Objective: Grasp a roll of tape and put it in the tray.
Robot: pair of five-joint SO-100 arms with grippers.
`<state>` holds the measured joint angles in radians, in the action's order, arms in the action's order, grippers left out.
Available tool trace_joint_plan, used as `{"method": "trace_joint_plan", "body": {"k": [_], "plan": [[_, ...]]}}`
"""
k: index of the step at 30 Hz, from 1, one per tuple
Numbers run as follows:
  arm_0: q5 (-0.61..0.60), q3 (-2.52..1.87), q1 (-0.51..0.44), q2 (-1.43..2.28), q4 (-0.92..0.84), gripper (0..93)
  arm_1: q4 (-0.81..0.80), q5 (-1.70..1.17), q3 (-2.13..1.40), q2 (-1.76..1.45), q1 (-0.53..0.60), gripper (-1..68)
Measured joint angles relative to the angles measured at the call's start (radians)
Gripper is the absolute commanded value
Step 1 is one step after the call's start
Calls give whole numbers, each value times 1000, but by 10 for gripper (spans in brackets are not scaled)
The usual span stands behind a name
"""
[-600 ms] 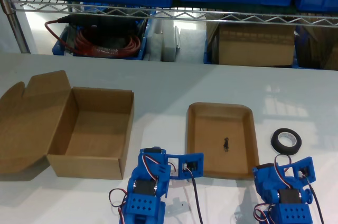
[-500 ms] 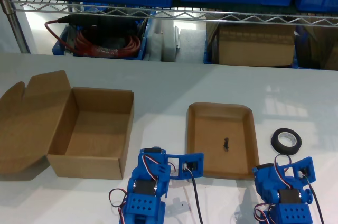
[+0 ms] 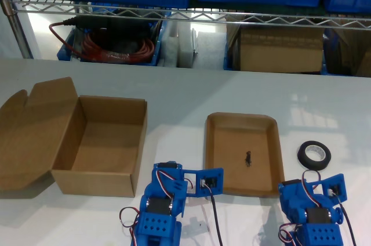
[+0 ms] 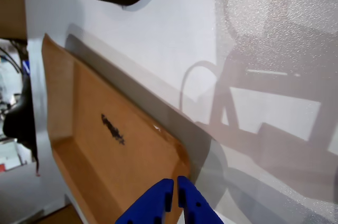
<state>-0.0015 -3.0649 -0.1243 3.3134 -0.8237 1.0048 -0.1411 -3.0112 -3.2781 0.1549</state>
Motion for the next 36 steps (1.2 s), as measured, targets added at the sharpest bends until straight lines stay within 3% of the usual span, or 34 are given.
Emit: {"method": "trace_joint_plan", "body": {"k": [2, 3, 4, 5, 8, 12, 22, 29, 36], "plan": [[0, 0, 0, 0, 0, 2, 3, 15, 0, 0, -20, 5], [0, 0, 0, 0, 0, 2, 11, 14, 0, 0, -29, 110], [0, 0, 0, 0, 0, 2, 18, -3, 0, 0, -29, 256], [0, 0, 0, 0, 0, 2, 31, -35, 0, 0, -28, 331], [0, 0, 0, 0, 0, 2, 69, -80, 0, 0, -32, 361], [0, 0, 0, 0, 0, 2, 52, -89, 118, 123, -150, 369], [0, 0, 0, 0, 0, 2, -101, -75, 627, 980, -420, 361], [0, 0, 0, 0, 0, 2, -100, -66, 919, 1390, -459, 352], [0, 0, 0, 0, 0, 2, -86, -64, 1055, 1582, -440, 328]]}}
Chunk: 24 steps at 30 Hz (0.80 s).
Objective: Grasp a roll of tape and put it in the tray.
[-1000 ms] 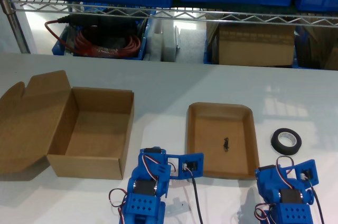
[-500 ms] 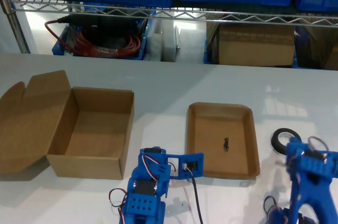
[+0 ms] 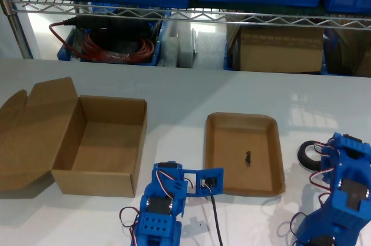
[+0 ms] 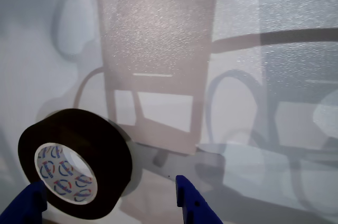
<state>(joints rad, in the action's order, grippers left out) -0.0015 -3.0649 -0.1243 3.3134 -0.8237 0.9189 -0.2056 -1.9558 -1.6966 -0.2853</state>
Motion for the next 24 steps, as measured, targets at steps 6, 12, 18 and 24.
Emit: {"method": "trace_joint_plan", "body": {"k": [6, 12, 18, 24], "plan": [[0, 0, 0, 0, 0, 2, 0, -6, 75, 84, 15, 299], [0, 0, 0, 0, 0, 2, 0, -20, 143, 167, 32, 236], [0, 0, 0, 0, 0, 2, -2, -6, 187, 222, 37, 1], [0, 0, 0, 0, 0, 2, -6, 6, 207, 241, 40, -1]]}}
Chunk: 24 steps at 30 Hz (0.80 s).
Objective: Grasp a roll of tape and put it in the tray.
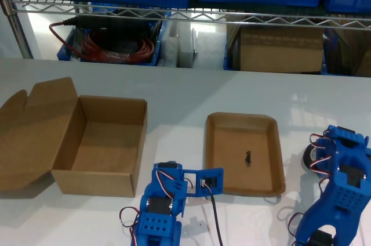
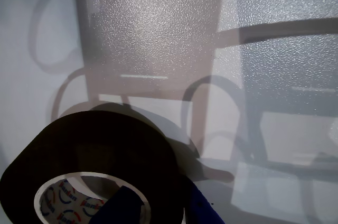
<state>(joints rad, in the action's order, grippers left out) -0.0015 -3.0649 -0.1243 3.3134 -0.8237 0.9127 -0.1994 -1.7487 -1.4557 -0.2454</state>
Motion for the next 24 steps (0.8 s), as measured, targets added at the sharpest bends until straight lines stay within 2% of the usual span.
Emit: {"method": "trace_joint_plan", "body": {"k": [5, 9, 16, 20, 24], "plan": [[0, 0, 0, 0, 0, 2, 3, 9, 3, -6, 14, -1], [0, 0, 0, 0, 0, 2, 31, 5, 3, -107, 78, -1], [0, 0, 0, 0, 0, 2, 74, -51, 2, -305, 348, -1], [0, 0, 0, 0, 0, 2, 89, -77, -2, -310, 531, -1], [0, 0, 0, 0, 0, 2, 89, -89, 2, -209, 646, -1]]}}
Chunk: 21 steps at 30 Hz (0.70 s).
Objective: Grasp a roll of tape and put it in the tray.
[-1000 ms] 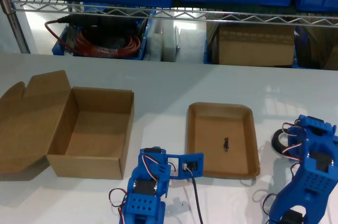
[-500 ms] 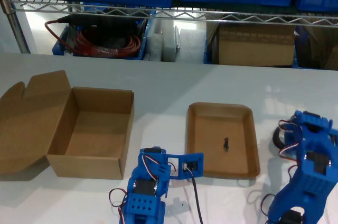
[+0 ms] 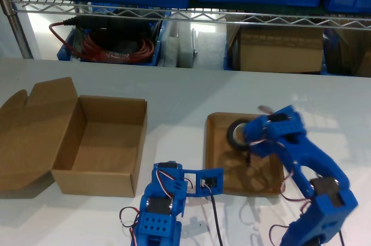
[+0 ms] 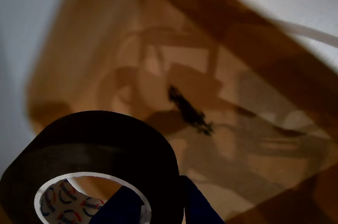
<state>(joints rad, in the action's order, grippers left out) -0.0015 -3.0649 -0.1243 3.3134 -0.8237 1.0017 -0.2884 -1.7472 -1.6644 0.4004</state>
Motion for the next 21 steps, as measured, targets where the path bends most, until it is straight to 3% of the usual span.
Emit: {"method": "trace_joint_plan", "body": {"k": [18, 20, 21], "plan": [[0, 0, 0, 0, 0, 2, 0, 3, 43, 130, -3, 13], [0, 0, 0, 0, 0, 2, -3, 3, 43, 130, -3, 103], [0, 0, 0, 0, 0, 2, -3, 3, 43, 130, -3, 263]]}}
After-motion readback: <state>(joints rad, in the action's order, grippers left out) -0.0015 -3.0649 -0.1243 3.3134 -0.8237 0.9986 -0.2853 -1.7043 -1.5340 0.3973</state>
